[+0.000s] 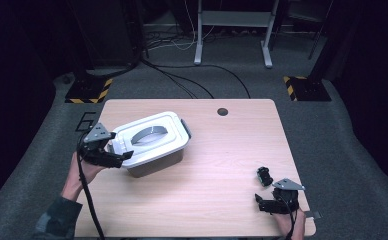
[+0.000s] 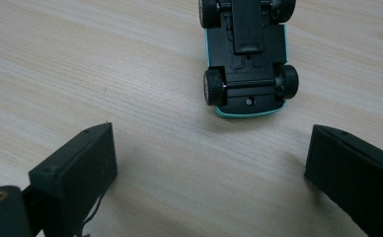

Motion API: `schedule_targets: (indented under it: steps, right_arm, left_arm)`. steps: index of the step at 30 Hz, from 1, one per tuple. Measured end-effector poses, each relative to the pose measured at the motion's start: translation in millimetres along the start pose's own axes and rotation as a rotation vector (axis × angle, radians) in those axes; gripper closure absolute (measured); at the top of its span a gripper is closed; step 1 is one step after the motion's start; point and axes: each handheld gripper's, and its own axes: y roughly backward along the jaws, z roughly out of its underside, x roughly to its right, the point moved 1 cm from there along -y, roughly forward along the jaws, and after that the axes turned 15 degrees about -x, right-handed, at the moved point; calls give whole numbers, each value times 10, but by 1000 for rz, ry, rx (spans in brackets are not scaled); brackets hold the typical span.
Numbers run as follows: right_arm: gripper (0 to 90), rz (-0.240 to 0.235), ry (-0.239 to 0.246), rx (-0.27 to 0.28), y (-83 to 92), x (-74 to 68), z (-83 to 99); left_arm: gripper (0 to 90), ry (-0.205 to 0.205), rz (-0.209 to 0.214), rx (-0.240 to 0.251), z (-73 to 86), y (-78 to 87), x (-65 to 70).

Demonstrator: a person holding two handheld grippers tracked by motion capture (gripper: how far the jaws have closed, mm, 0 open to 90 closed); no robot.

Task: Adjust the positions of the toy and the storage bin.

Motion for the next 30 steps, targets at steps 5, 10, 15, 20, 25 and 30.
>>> schedule_targets:
  steps: [5, 10, 15, 20, 25, 30]
  right_arm:
    - [45, -1, 1, 0, 0, 0, 1]
    - [48, -2, 2, 0, 1, 0, 1]
    - [50, -3, 3, 1, 1, 0, 2]
    - [51, -4, 3, 1, 2, 0, 2]
    - [52, -5, 4, 1, 2, 1, 2]
    - [53, -6, 4, 3, 1, 2, 2]
  left_arm:
    - [155, -51, 18, -27, -238, -154, 28]
    - [223, -90, 19, -52, -401, -292, -1]
    - [315, -97, 15, -69, -490, -416, -61]
    - [468, -108, 34, -77, -512, -486, -98]
    - [587, -116, 40, -85, -523, -521, -112]
    - [604, -116, 67, -92, -538, -519, -103]
